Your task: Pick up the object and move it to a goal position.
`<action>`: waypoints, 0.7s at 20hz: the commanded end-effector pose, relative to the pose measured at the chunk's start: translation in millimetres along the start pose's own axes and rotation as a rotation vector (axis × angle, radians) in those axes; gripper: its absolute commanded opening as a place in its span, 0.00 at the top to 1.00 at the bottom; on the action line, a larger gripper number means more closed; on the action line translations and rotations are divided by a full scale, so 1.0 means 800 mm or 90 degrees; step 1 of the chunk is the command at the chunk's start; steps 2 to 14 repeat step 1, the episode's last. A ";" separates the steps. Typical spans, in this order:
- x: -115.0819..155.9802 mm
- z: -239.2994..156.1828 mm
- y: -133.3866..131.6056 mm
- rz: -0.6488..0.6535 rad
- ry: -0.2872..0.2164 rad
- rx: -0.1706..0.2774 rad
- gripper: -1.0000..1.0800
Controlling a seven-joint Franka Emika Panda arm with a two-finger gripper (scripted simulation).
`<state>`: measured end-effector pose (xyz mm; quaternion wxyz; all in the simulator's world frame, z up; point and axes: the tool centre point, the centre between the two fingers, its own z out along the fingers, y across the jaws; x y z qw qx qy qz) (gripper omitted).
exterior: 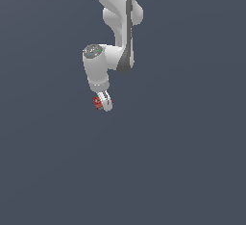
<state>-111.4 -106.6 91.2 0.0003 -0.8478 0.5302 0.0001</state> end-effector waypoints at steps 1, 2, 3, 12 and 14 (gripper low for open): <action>0.002 -0.001 0.002 -0.001 0.000 0.000 1.00; 0.002 -0.001 0.002 -0.001 0.000 0.000 1.00; 0.002 -0.001 0.002 -0.001 0.000 0.000 1.00; 0.002 -0.001 0.002 -0.001 0.000 0.000 1.00; 0.002 -0.001 0.002 -0.001 0.000 0.000 1.00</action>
